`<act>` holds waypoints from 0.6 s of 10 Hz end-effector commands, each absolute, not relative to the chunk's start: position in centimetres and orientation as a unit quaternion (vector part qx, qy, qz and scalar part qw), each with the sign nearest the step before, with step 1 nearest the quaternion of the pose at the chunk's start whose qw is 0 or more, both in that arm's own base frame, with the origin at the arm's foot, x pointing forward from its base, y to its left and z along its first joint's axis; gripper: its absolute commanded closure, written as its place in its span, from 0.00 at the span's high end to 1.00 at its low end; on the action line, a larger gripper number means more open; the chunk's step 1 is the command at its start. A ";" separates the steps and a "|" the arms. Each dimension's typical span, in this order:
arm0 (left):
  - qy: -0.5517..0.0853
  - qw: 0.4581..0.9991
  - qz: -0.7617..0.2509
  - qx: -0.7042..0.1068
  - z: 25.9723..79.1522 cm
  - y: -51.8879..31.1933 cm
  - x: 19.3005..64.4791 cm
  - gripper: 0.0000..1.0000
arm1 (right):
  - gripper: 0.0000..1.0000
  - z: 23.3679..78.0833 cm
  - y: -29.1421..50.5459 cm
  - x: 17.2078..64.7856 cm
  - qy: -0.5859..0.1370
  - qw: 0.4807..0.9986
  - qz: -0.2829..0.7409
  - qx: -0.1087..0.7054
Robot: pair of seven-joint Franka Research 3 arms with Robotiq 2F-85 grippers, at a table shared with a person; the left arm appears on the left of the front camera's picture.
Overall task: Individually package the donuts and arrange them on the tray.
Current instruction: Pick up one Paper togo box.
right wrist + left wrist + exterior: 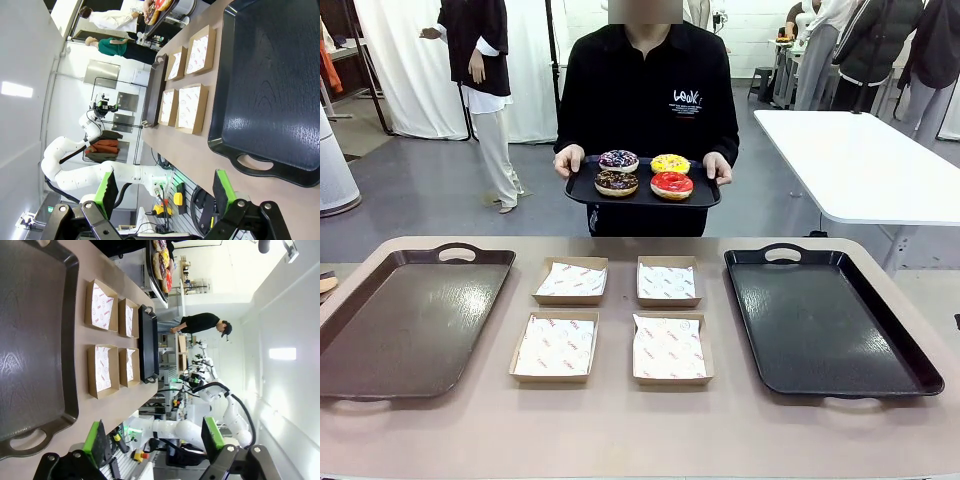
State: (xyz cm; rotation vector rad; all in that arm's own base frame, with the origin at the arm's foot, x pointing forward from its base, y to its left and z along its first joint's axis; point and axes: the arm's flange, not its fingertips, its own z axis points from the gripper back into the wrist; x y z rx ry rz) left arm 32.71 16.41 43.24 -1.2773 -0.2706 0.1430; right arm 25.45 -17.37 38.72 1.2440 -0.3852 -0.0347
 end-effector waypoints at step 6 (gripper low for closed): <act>0.016 0.980 -0.102 -0.173 52.6 -8.9 39.2 1.00 | 1.00 38.8 -17.5 25.4 -0.183 0.792 -0.017 0.582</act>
